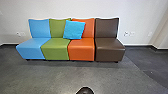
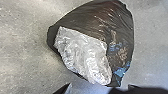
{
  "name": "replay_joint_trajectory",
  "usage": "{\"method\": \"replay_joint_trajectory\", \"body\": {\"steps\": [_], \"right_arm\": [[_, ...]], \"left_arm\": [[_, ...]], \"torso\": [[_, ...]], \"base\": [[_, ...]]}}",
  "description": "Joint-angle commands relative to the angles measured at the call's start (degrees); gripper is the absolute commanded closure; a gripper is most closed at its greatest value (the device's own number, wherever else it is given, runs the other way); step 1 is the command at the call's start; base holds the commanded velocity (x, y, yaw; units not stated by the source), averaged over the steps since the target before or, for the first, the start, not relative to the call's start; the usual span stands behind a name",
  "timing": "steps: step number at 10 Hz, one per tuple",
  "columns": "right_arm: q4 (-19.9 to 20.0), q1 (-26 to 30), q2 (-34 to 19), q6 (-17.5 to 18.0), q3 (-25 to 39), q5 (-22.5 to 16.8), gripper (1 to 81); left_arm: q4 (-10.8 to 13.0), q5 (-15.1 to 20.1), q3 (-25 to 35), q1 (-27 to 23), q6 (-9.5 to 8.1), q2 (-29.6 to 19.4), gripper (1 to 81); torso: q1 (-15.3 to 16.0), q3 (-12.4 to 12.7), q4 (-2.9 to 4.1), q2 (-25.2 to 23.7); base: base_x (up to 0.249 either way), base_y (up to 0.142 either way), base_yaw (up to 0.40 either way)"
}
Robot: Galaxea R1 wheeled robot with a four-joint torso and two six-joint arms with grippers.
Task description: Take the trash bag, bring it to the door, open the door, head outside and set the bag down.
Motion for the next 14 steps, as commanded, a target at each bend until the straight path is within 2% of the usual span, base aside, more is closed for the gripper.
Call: {"method": "replay_joint_trajectory", "body": {"steps": [1,2,3,4,8,9,10,11,13,14], "right_arm": [[2.5,5.7,-2.4,-0.1,1.1,-3.1,1.0],[2.6,5.8,-2.4,-0.1,0.9,-3.1,1.0],[2.6,5.8,-2.4,-0.1,0.9,-3.1,1.0],[2.6,5.8,-2.4,-0.1,0.9,-3.1,1.0],[2.5,5.7,-2.3,-0.1,0.5,-3.1,1.0],[2.5,5.8,-2.2,-0.1,0.3,-3.1,1.0],[2.6,5.8,-1.9,-0.1,0.1,-3.1,1.0],[2.6,6.1,-1.3,-0.1,0.1,-3.1,1.0],[2.6,6.3,-0.4,-0.1,0.0,-3.1,1.0],[2.6,6.3,-0.2,-0.1,-0.2,-3.1,1.0]], "left_arm": [[-1.5,4.5,0.5,-6.9,-0.11,-1.5,1.0],[-1.6,4.9,0.4,-6.9,-0.11,-1.4,1.0],[-1.6,4.9,0.4,-7.9,-0.11,-1.4,1.0],[-2.1,5.0,0.4,-9.2,-0.11,-1.3,1.0],[-4.0,6.0,0.3,-12.2,-0.11,1.2,1.0],[-3.9,6.4,-0.2,-12.6,-0.11,2.3,1.0],[-3.7,6.4,-1.0,-13.2,-0.11,3.4,1.0],[-3.1,6.6,-1.7,-14.5,-0.11,4.5,1.0],[-3.1,10.8,-3.5,-17.6,-0.11,5.8,1.0],[-3.0,11.3,-4.3,-18.7,-0.03,6.3,1.0]], "torso": [[3.6,-5.2,0.00,-5.6],[4.8,-7.0,0.00,-7.5],[6.0,-3.5,0.00,-9.4],[7.0,-4.9,0.00,-11.0],[11.4,-5.9,0.00,-17.8],[12.9,-7.8,0.00,-20.1],[14.1,-11.3,0.00,-22.0],[15.0,-11.5,0.00,-23.1],[16.8,-13.7,0.00,-23.1],[17.1,-13.6,0.00,-23.1]], "base": [[0.000,0.000,0.000],[0.000,0.000,0.000],[0.000,0.000,0.000],[0.000,0.000,0.000],[0.000,0.000,0.000],[0.000,0.000,0.000],[0.000,0.000,0.000],[0.000,0.000,0.000],[0.000,0.000,0.000],[0.000,0.000,0.000]]}}
